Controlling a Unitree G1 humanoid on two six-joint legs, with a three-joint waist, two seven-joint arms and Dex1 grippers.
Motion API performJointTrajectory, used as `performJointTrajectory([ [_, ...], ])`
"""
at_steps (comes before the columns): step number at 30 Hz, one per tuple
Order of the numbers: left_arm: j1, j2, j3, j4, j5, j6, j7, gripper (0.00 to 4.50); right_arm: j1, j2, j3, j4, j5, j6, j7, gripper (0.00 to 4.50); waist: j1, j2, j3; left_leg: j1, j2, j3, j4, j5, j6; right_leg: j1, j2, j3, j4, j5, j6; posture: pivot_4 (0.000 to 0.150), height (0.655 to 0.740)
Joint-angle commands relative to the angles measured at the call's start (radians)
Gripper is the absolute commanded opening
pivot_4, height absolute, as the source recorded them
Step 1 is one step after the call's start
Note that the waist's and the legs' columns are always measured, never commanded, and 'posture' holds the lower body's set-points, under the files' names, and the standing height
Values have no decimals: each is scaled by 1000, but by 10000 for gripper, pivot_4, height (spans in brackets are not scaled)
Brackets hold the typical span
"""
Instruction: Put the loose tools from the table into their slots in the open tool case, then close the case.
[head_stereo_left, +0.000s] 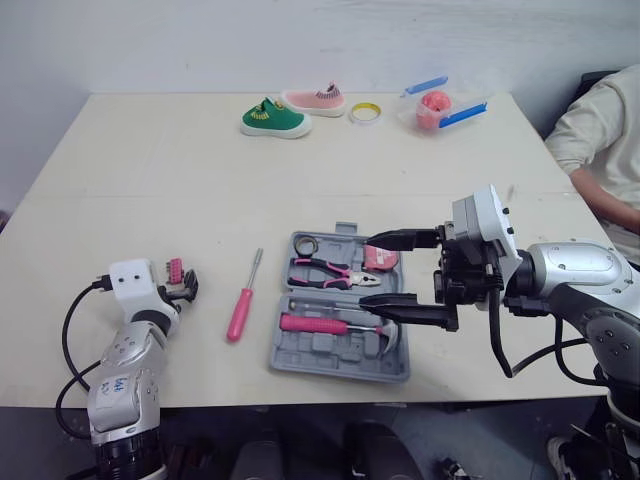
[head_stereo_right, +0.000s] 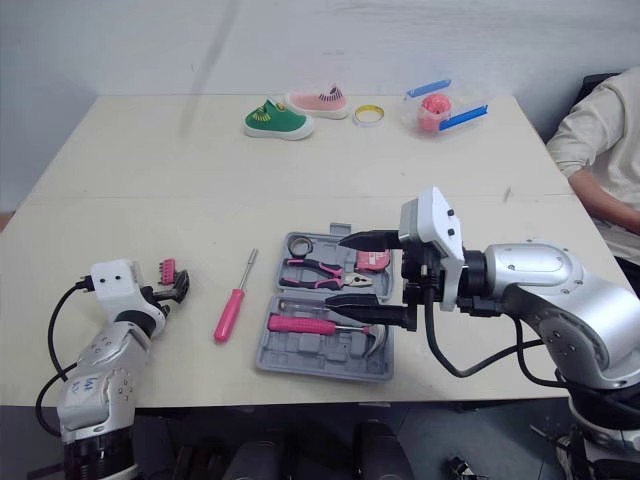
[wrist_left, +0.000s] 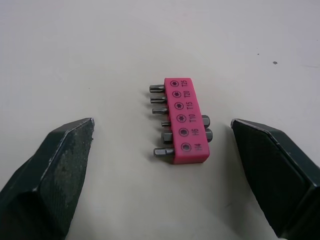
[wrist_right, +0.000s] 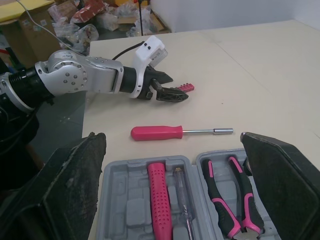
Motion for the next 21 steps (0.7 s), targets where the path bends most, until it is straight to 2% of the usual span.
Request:
performJointTrajectory([
  [1, 17, -8, -22, 23, -2, 27, -12, 44308, -12, 0, -15, -20, 22, 2, 1, 45000, 3, 0, 0, 0, 0, 0, 0, 0, 0, 0, 0, 0, 0, 0, 0, 1500, 7400],
  [8, 3, -4, -29, 49, 9, 8, -16, 44308, -27, -1, -11, -16, 30, 11, 2, 45000, 4, 0, 0, 0, 0, 0, 0, 0, 0, 0, 0, 0, 0, 0, 0, 1500, 7400],
  [11, 2, -3, -30, 52, 9, 2, -23, 35291, -29, -10, -14, -16, 39, 23, 10, 45000, 4, 0, 0, 0, 0, 0, 0, 0, 0, 0, 0, 0, 0, 0, 0, 1500, 7400],
  [13, 3, -2, -32, 53, 8, 4, -26, 26527, -29, -14, -17, -18, 42, 29, 13, 45000, 8, 1, 0, 0, 0, 0, 0, 0, 0, 0, 0, 0, 0, 0, 0, 1500, 7400],
  [21, -23, 5, -52, 77, 26, -1, -26, 26527, -31, -16, -30, -25, 62, 49, 7, 45000, 9, 1, -1, -1, -1, -2, 1, 1, 1, 1, -1, -2, 0, 0, 0, 1500, 7400],
])
